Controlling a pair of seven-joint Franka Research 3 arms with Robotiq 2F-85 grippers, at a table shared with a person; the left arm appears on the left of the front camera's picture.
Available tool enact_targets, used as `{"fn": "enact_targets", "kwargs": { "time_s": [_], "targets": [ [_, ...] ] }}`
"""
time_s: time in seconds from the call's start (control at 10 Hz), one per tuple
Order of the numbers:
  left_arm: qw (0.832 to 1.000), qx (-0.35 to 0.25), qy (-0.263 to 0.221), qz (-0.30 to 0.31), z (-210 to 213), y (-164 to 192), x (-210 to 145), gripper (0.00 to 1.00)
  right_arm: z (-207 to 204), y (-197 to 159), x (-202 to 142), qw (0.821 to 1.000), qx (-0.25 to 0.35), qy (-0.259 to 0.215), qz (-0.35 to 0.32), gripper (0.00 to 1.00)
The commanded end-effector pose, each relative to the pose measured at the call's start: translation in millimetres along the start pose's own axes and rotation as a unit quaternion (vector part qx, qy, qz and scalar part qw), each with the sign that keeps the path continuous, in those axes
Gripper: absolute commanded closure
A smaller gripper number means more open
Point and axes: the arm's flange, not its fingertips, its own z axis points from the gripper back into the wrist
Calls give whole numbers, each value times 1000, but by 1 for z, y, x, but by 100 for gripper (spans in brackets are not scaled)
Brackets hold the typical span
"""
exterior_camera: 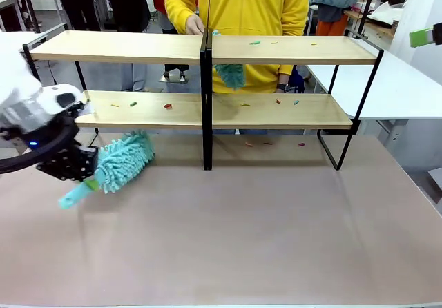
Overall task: Clean the shelves.
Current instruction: Clean a randomly selected level of the Shelf with the Duster.
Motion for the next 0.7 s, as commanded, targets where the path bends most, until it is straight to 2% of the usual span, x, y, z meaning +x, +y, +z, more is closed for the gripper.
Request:
{"fn": "enact_targets", "kwargs": {
  "time_s": [0.0,0.1,0.2,0.3,0.4,0.5,0.6],
  "targets": [
    [993,-56,46,-89,8,57,-99,100,0,-1,0,1000,2,-1,-1,0],
    [986,-81,67,-130,27,80,-115,100,0,-1,0,1000,2,-1,-1,0],
    [979,-116,67,-155,48,107,-134,100,0,-1,0,1000,2,-1,-1,0],
    [976,-150,35,-157,73,139,-161,100,0,-1,0,1000,2,-1,-1,0],
    [976,-153,-10,-156,93,167,-190,100,0,-1,0,1000,2,-1,-1,0],
    [967,-174,-71,-174,113,190,-219,100,0,-1,0,1000,2,-1,-1,0],
    [947,-204,-148,-201,131,207,-247,100,0,-1,0,1000,2,-1,-1,0]
  ]
}}
